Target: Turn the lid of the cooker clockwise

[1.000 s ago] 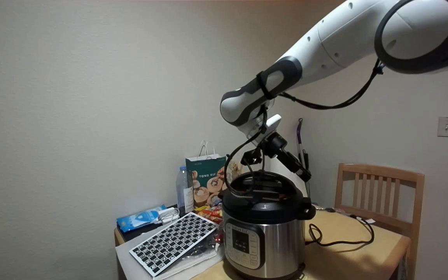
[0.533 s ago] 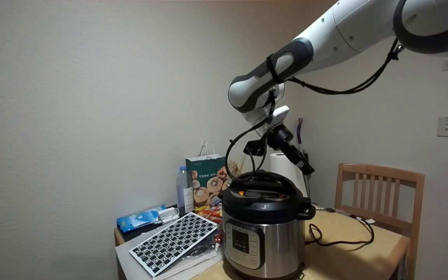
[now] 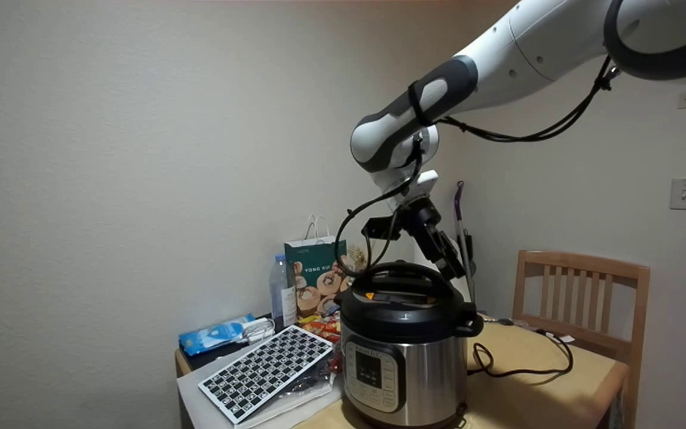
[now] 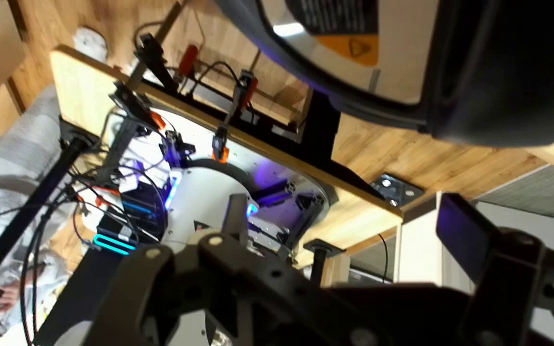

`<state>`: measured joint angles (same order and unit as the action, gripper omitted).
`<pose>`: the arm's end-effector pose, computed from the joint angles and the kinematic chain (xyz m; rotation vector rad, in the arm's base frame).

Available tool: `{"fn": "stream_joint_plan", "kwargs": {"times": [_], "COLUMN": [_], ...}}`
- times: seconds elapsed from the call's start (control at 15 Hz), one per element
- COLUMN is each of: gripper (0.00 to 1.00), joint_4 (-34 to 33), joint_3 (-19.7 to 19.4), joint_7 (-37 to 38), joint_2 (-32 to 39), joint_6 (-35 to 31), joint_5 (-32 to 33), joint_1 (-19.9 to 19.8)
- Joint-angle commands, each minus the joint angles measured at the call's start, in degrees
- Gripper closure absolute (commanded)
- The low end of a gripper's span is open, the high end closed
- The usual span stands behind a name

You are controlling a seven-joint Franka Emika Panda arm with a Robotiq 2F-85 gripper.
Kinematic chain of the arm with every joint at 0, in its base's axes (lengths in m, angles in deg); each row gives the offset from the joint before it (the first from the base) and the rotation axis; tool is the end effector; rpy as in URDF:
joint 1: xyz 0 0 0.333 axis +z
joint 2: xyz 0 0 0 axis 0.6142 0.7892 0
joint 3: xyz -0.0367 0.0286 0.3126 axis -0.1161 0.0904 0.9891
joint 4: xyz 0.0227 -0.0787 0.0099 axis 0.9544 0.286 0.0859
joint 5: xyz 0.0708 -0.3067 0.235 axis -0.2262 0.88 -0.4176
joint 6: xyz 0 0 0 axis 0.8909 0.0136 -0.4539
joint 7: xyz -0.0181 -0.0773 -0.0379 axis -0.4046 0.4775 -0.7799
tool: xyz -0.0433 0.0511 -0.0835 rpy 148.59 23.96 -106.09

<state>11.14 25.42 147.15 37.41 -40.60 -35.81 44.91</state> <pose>0.6138 -0.0177 0.3665 0.5585 -2.4147 -0.1402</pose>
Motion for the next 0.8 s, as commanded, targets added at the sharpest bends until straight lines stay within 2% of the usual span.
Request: {"fn": "stream_joint_plan", "kwargs": {"times": [0.0,0.4,0.47,0.53,0.6,0.73], "gripper": [0.0,0.0,0.0,0.0,0.0,0.0], "joint_4": [10.9,28.7,21.6,24.0,25.6,26.6], "joint_3": [-16.0,-44.7,-37.9,-41.5,-43.3,-44.1], "joint_7": [-0.4,-0.8,-0.9,-0.9,-0.9,-0.9], "joint_2": [-4.5,-5.9,-3.1,-3.3,-3.5,-3.7], "joint_6": [-10.8,-27.0,-21.6,-23.4,-24.3,-24.9], "joint_5": [-11.2,-27.2,-23.3,-24.9,-25.5,-25.9], "joint_1": [10.7,33.7,27.1,30.2,31.9,32.9]}}
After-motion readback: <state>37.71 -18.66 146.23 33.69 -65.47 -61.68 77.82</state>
